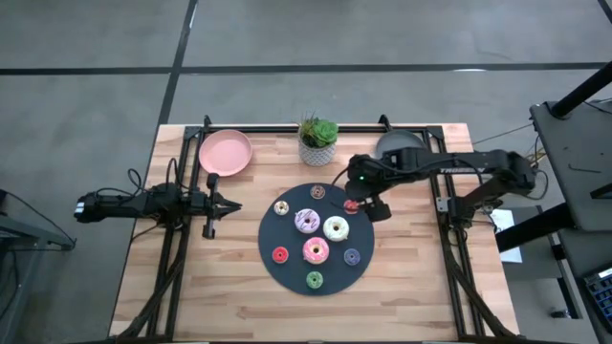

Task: Pick & Place donuts
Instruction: Put the small orange donut on the gray plate

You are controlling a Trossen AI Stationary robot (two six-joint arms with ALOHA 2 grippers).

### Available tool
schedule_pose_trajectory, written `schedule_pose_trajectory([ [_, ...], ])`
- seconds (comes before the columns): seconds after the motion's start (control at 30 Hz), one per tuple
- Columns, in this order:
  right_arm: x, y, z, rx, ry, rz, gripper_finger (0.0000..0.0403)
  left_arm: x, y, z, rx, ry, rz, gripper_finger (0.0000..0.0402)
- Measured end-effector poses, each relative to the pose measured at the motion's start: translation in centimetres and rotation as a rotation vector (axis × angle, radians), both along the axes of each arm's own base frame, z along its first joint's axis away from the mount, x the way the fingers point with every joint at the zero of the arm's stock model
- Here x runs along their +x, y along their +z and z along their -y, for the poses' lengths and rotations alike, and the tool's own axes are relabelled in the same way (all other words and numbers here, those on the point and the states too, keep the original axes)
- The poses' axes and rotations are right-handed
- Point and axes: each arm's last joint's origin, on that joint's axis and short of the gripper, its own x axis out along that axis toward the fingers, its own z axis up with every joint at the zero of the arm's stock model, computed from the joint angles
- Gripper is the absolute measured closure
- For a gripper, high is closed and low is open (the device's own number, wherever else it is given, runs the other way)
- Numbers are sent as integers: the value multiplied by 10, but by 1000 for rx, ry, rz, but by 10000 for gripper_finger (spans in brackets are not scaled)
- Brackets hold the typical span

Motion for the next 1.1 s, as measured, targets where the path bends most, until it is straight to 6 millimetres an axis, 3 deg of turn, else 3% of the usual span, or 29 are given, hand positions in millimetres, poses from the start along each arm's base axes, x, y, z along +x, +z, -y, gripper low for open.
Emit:
schedule_pose_trajectory([
  [0.33, 11, -18, 4, 26, -62, -63, 97, 0, 0, 0, 0, -1, 0, 402],
  [0.57, 18, -32, 10, 18, -16, -112, 100, 0, 0, 0, 0, -1, 0, 402],
  [1.1, 12, -70, 14, 45, 89, -124, 103, 0, 0, 0, 0, 0, 0, 402],
])
